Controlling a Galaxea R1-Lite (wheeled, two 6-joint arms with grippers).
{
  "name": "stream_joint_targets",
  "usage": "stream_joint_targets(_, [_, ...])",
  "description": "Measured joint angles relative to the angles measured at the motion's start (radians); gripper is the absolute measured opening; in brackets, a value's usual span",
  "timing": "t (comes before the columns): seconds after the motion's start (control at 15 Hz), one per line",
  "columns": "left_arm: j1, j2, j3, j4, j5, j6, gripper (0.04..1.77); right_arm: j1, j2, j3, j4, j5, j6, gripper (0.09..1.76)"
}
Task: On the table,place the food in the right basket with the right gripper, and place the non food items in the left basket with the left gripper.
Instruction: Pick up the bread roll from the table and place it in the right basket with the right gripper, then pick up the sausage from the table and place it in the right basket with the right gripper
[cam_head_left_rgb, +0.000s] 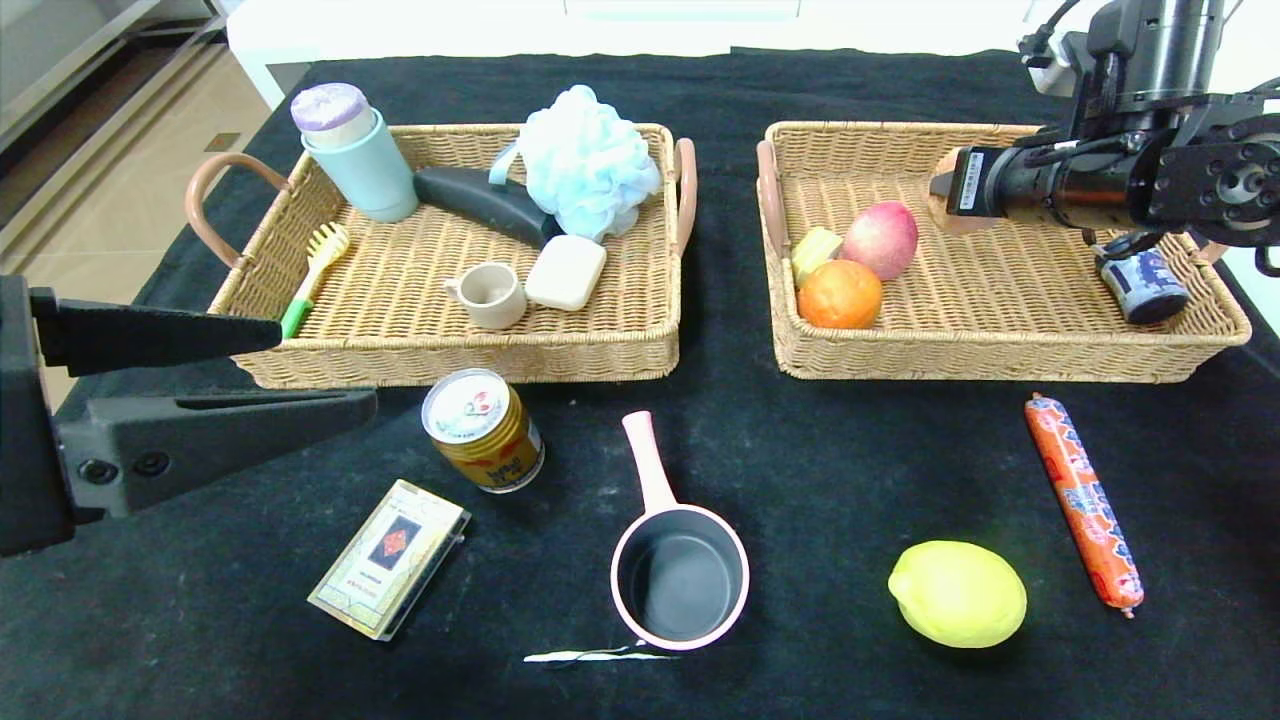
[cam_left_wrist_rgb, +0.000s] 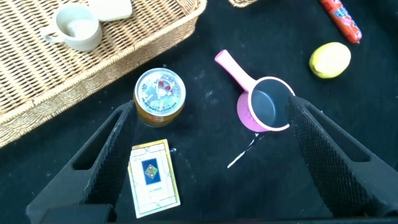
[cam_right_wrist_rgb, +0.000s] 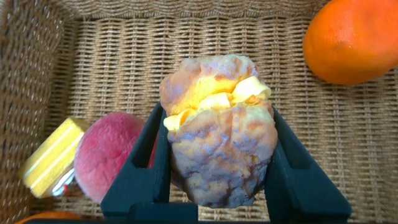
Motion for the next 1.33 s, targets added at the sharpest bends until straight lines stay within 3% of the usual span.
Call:
stream_joint_targets(0.4, [0.000,0.006,0.001,0.000,0.000,0.000,1.72,-0.017,0.025,0.001,-0.027,-0.026,-0.003,0.87])
stream_joint_targets(0.87, [0.000,0.006,0.001,0.000,0.000,0.000,1.72,-0.019,0.031,0.003,-0.041,-0.026,-0.003,1.35])
stream_joint_targets(1.33, [0.000,0.003,0.000,0.000,0.001,0.000,1.72,-0.018,0.031,0.004,-0.041,-0.026,-0.001,1.56])
